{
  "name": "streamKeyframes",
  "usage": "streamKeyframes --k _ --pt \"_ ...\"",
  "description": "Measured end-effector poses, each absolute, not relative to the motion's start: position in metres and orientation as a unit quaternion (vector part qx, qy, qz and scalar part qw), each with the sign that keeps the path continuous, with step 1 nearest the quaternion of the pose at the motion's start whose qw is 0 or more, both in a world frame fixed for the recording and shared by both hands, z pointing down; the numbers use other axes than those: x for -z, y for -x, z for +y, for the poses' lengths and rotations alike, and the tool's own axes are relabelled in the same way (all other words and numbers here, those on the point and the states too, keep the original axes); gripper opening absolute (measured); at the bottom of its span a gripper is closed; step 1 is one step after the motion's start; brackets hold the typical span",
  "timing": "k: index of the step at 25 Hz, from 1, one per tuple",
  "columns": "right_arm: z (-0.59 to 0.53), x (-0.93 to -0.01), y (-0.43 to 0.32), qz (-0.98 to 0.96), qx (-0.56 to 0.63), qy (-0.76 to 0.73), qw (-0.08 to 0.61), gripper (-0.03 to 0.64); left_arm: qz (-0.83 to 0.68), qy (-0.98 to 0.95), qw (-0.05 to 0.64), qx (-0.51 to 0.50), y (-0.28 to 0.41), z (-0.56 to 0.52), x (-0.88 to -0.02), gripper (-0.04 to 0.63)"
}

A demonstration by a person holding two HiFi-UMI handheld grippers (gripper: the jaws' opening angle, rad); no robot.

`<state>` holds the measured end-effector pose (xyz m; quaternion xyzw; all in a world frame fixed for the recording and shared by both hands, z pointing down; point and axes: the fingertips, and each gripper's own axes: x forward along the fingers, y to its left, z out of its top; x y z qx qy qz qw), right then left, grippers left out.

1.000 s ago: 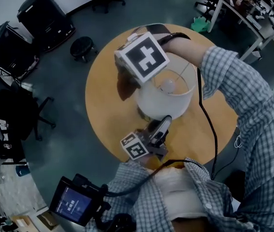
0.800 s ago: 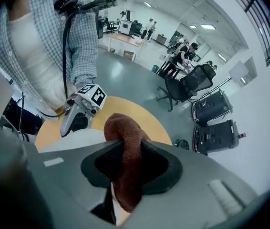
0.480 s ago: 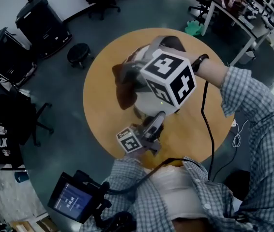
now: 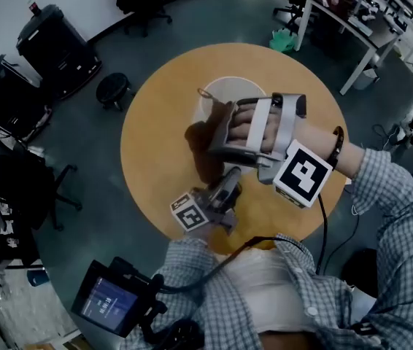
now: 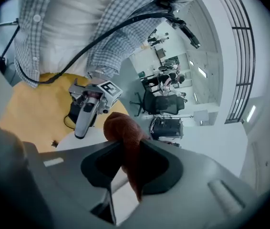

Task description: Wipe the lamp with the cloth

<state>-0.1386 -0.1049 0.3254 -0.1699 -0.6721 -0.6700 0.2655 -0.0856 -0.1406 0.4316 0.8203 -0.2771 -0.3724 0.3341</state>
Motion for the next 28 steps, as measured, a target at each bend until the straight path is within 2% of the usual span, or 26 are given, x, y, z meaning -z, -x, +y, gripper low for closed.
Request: streamKeyframes --k 5,20,28 --pt "-0.099 -0.335 0.103 -0.682 0.666 0.128 0.273 0.100 -0.282 -0.817 0.336 0.374 0.087 -0.141 -0.432 0.109" --pt "-0.186 -0.376 0.016 -0.795 0.496 -0.035 0.348 0.098 -0.287 -0.806 0.336 0.395 0.096 -0.143 -0.423 0.103" --pt "-0.240 -0.420 0.000 -0.867 0.357 -0.113 0.329 0.097 -0.281 -0.778 0.359 0.433 0.097 -0.145 -0.424 0.120"
